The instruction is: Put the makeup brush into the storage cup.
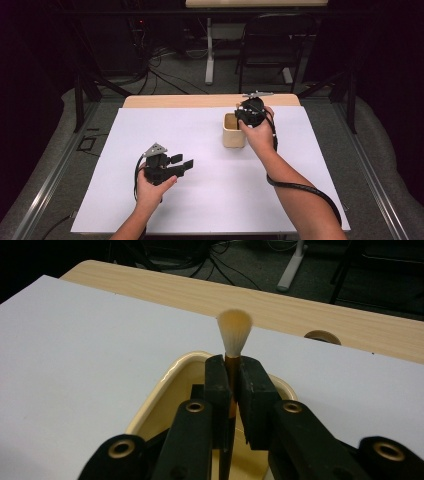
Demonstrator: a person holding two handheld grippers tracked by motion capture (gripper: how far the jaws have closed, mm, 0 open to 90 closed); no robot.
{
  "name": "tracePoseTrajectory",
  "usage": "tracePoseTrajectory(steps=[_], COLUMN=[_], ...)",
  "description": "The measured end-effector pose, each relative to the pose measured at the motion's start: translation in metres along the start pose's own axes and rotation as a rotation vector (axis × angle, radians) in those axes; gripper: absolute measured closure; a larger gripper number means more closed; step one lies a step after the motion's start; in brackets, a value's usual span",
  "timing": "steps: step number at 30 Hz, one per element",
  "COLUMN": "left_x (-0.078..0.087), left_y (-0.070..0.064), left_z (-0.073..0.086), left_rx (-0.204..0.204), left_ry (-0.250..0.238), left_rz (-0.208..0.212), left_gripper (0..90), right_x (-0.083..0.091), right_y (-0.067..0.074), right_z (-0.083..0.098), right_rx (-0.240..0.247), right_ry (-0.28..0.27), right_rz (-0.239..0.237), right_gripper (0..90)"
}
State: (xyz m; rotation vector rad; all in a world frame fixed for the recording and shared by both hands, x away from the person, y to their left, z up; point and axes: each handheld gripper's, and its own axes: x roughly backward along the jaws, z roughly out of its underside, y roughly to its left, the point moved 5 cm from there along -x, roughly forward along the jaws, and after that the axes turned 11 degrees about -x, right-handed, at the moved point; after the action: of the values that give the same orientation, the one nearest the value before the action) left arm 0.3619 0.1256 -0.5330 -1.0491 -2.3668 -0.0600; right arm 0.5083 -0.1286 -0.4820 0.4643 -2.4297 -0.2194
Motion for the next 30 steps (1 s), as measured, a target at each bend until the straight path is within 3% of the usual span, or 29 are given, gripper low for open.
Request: tracePoseTrajectory(steps=[16,24,30], left_x=[0.0000,0.0001,-0.0002], left_y=[0.0006,0.0011,0.0021], left_z=[0.0003,0.0003,0.0012], left_rx=[0.000,0.001,0.001], left_ry=[-0.002,-0.003,0.000], left_rz=[0.005,0.002,-0.008], left_gripper=[43.3,43.3,42.6], right_x=[-0.0023,-0.0027,-0.0004], right_y=[-0.0021,-0.0041,-0.0035], right_z=[0.0002,-0.0004,-0.0020], right_rx=[-0.015,0.000,0.026], right_ry=[0.004,-0.007,-0.011], right_rz=[-0.011,0.015,0.025], right_gripper=[55.8,44.0,40.2])
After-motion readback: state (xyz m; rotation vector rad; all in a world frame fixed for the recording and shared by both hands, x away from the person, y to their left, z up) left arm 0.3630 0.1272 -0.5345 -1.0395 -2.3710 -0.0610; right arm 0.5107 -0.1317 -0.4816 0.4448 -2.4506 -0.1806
